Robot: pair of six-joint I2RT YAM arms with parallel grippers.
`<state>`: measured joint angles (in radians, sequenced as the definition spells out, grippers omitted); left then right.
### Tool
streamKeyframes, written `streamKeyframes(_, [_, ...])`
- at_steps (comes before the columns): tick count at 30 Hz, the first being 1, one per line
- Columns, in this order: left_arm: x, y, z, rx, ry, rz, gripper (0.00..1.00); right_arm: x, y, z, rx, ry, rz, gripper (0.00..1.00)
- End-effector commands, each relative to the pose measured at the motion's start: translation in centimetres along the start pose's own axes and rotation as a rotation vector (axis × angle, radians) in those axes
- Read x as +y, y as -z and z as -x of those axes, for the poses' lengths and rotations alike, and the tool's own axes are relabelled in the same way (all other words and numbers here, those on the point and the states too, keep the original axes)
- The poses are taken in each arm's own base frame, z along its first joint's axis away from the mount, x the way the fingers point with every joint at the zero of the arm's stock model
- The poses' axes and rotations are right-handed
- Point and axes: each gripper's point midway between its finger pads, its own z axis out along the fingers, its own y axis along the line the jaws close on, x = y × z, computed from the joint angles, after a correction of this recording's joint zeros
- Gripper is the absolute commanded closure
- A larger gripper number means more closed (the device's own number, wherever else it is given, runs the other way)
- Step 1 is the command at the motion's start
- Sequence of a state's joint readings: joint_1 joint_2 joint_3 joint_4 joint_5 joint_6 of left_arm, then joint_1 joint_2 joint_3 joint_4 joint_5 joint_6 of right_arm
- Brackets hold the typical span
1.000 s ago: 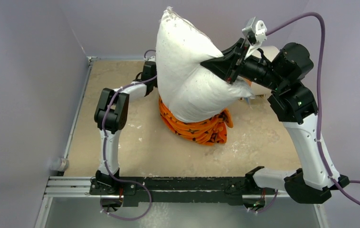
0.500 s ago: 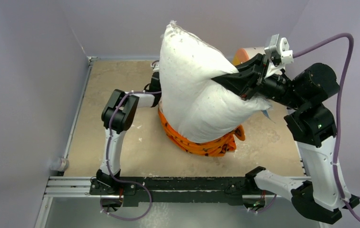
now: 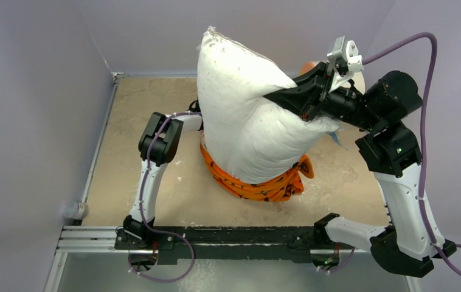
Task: Remove the pillowcase from the pillow
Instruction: Remove the pillow from the pillowcase.
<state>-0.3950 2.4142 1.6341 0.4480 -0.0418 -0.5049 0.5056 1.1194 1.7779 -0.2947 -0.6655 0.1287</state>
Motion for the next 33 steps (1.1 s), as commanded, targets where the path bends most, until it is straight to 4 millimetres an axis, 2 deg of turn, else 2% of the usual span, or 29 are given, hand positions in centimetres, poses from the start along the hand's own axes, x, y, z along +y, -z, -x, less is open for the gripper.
streamKeyframes(1, [3.7, 0.4, -3.0, 0.105, -0.006, 0.081, 0.44, 1.0, 0.5, 4.4, -0.131, 0.119, 0.019, 1.00])
streamKeyframes(4, [3.9, 0.7, -2.5, 0.108, -0.009, 0.077, 0.44, 1.1, 0.5, 4.4, -0.133, 0.117, 0.023, 1.00])
streamKeyframes(8, [2.7, 1.7, 0.4, 0.052, 0.010, 0.042, 0.44, 1.4, 0.7, 4.5, -0.135, 0.111, 0.030, 1.00])
streamKeyframes(11, [2.7, 1.6, 1.2, 0.046, 0.001, 0.039, 0.44, 1.6, 0.9, 4.5, -0.136, 0.107, 0.033, 1.00])
streamKeyframes(13, [2.3, 1.1, 0.4, 0.080, 0.004, 0.011, 0.44, 1.7, 1.0, 4.5, -0.137, 0.105, 0.032, 1.00])
streamKeyframes(17, [1.4, 0.0, -2.5, 0.164, 0.029, -0.048, 0.43, 1.6, 1.0, 4.3, -0.131, 0.099, 0.028, 1.00])
streamKeyframes(22, [2.0, -0.7, -5.0, 0.211, -0.004, -0.025, 0.43, 1.4, 0.8, 4.0, -0.123, 0.100, 0.027, 1.00])
streamKeyframes(33, [3.4, -0.6, -4.6, 0.223, -0.082, 0.043, 0.43, 1.2, 0.5, 3.7, -0.115, 0.100, 0.033, 1.00])
